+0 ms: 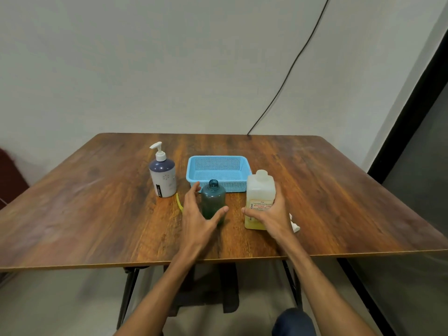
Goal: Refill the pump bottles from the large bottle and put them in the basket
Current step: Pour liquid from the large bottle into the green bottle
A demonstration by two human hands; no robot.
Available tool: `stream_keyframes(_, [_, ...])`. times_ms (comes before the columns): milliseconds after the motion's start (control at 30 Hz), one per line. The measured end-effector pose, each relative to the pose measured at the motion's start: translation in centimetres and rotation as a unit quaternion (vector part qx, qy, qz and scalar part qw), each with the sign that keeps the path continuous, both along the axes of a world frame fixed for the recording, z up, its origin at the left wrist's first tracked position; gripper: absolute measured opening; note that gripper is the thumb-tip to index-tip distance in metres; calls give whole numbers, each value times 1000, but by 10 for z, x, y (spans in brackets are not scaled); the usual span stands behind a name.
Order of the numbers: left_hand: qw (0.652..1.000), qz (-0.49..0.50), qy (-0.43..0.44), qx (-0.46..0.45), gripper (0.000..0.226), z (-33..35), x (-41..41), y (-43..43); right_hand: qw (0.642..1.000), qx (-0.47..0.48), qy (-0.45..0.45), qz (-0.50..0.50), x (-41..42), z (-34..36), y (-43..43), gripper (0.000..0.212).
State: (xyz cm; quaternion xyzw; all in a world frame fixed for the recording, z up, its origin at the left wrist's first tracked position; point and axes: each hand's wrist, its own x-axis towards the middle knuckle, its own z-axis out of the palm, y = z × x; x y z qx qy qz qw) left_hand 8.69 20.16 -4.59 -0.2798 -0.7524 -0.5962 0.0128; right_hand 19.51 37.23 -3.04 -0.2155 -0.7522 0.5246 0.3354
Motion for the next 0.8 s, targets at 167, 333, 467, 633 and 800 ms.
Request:
stream_keyframes(167, [999, -24, 2, -36, 91, -4, -14, 7, 996, 81, -24, -12, -5, 2, 1, 100])
stream_keyframes(333, [999, -26, 34, -16, 83, -1, -9, 14, 984, 173, -44, -14, -8, 13, 7, 96])
stream_keyframes(467, [999, -38, 25, 10, 88, -1, -2, 24, 964, 252, -75, -26, -4, 24, 18, 100])
stream_keyframes(633, [999, -44, 28, 17, 88, 0, 6, 32, 940, 322, -110, -22, 4, 37, 28, 92])
stream_keyframes(800, [998, -44, 37, 25, 86, 4, 9, 31, 908, 390, -149, -32, 7, 44, 36, 94])
